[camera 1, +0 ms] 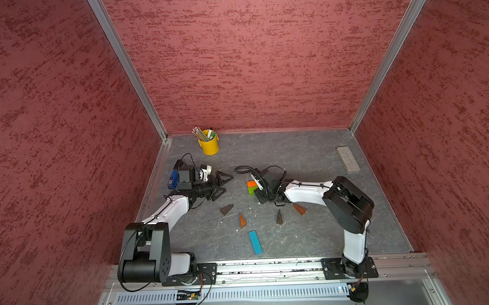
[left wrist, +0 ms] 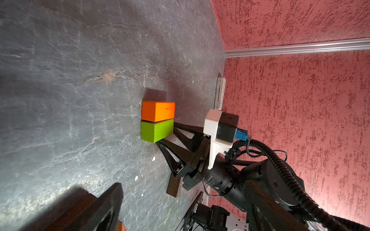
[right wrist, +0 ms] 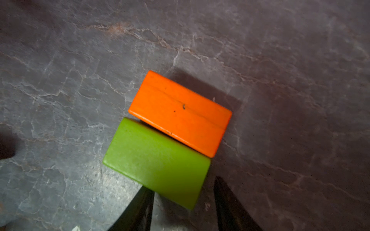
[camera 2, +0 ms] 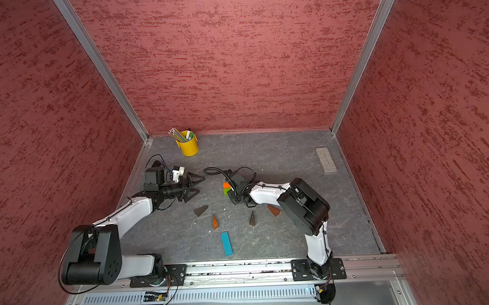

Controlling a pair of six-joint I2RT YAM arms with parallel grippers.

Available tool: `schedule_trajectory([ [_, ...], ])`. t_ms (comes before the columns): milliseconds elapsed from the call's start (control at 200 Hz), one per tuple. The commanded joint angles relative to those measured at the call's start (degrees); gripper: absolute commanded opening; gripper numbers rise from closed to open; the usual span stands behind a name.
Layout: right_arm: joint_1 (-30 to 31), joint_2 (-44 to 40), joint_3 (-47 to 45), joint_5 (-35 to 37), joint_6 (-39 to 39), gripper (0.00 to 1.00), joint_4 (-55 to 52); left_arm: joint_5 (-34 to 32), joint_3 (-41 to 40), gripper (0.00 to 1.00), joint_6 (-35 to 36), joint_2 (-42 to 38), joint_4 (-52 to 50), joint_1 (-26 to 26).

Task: Assemble a small pinwheel with building blocks
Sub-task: Assemble the building block at the center of the board.

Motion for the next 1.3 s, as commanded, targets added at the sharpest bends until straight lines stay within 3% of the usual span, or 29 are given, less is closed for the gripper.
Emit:
schedule_trajectory([
  [0,-0.2,0.5,1.4,-0.2,1.4,0.51,1.7,0.4,0.0,0.96,1.3,-1.1,-0.4,0.3],
  [541,-0.1,-2.0,-0.5,-0.9,1.7,0.53,2.0,0.4,0.6,0.97,3.1,-2.0,-2.2,0.3],
  [852,0.3,-18.5,-9.2,-2.7,3.1,0.56,-0.1,-3.3,6.0,0.98,11.9,-7.8,-15.0,2.9],
  [1037,0.3,-32.1,-14.2,-4.8,-1.5,0.58,1.6,-6.8,10.1,0.97,20.2,-13.2,-27.2,2.8],
  [1102,0.3,-37.0,-16.9,-4.6,-3.5,0.64,4.5,-10.6,13.4,0.97,25.6,-15.0,-34.2,1.8],
  [1117,0.2,-37.8,-17.5,-4.4,-3.9,0.75,5.4,-11.7,14.3,0.97,26.8,-15.4,-35.6,1.5],
  [1132,0.2,-38.8,-18.3,-4.3,-4.2,0.94,6.3,-12.8,14.9,0.97,28.1,-15.7,-37.2,1.1],
  [1142,0.2,-39.3,-18.7,-4.2,-4.4,0.98,6.9,-13.7,15.6,0.97,28.9,-16.0,-38.1,0.8],
  [1293,0.0,-41.3,-23.7,-2.4,-4.7,0.99,9.2,-28.5,22.3,0.97,42.0,-19.2,-46.2,-6.6],
])
